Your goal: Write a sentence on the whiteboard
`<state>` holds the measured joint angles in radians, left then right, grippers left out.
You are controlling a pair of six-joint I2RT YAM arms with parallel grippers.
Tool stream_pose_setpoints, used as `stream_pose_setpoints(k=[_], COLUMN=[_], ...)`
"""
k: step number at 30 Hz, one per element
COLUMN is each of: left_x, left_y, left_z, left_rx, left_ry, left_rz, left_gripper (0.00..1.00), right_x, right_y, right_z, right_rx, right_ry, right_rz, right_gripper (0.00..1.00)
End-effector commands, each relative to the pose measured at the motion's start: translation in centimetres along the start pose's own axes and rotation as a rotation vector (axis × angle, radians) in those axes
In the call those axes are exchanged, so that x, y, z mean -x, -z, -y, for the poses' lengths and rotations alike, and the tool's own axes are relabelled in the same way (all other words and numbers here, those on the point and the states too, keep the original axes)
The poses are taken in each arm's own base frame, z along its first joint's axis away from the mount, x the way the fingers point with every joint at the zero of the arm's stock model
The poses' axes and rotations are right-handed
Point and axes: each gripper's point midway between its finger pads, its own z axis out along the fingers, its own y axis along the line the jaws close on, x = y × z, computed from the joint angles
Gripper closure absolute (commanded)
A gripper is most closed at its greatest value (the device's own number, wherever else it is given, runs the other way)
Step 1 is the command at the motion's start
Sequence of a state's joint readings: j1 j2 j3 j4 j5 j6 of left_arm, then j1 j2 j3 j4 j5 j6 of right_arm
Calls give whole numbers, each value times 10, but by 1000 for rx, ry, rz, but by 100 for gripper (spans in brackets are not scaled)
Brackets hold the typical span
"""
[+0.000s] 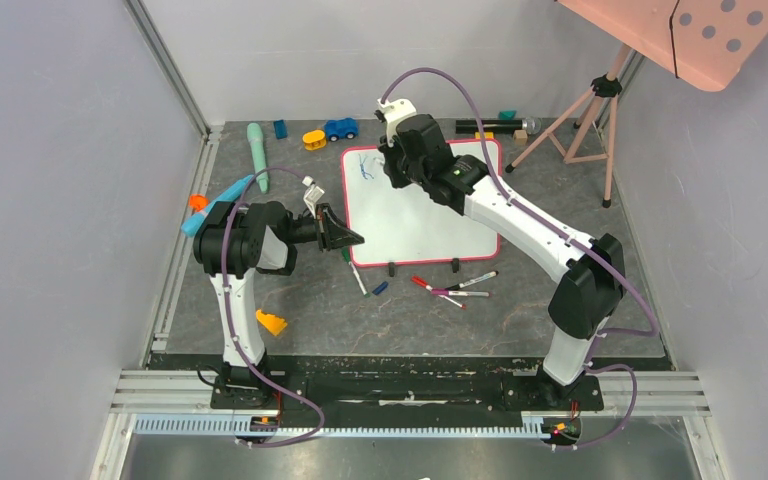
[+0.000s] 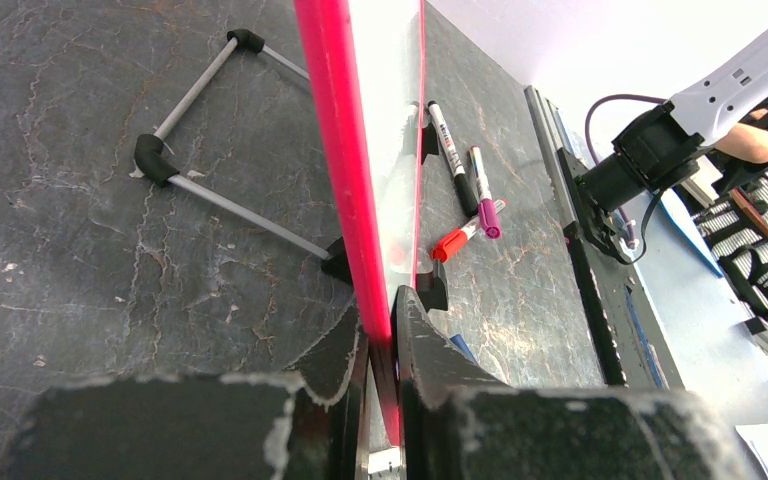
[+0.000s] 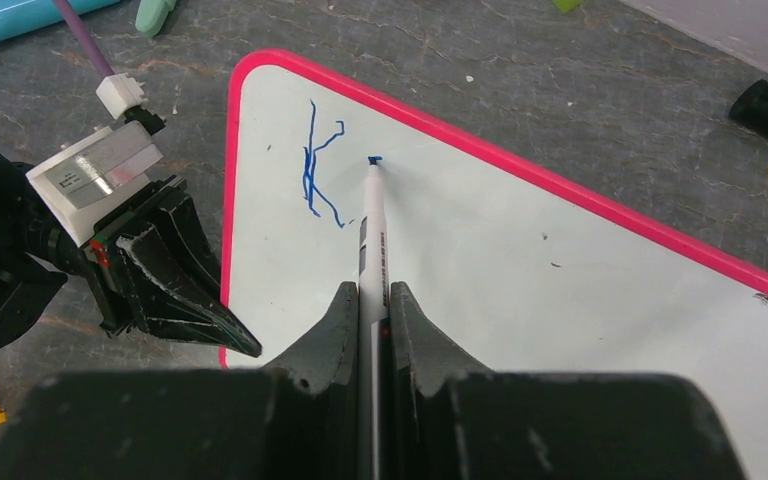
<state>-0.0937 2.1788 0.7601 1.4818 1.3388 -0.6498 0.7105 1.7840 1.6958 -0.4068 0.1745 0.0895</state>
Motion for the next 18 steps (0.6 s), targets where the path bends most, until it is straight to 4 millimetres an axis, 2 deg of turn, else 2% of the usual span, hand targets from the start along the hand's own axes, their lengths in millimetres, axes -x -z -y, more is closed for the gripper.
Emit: stream_pose_setpoints(k=[1, 10, 18], left_x=[-4, -4, -4], left_y=[0, 0, 0], left_z=[-1, -1, -1], left_rx=[-39, -40, -40], left_ry=[-177, -178, -178], left_rz=[-13, -13, -13], left_gripper=[98, 98, 98], right_x=[17, 41, 26], right_y=[1, 17, 18], right_z=[-3, -3, -1], right_rx=[19, 35, 28], right_ry=[-11, -11, -8], right_rz=[41, 108, 77], right_gripper=[100, 100, 100])
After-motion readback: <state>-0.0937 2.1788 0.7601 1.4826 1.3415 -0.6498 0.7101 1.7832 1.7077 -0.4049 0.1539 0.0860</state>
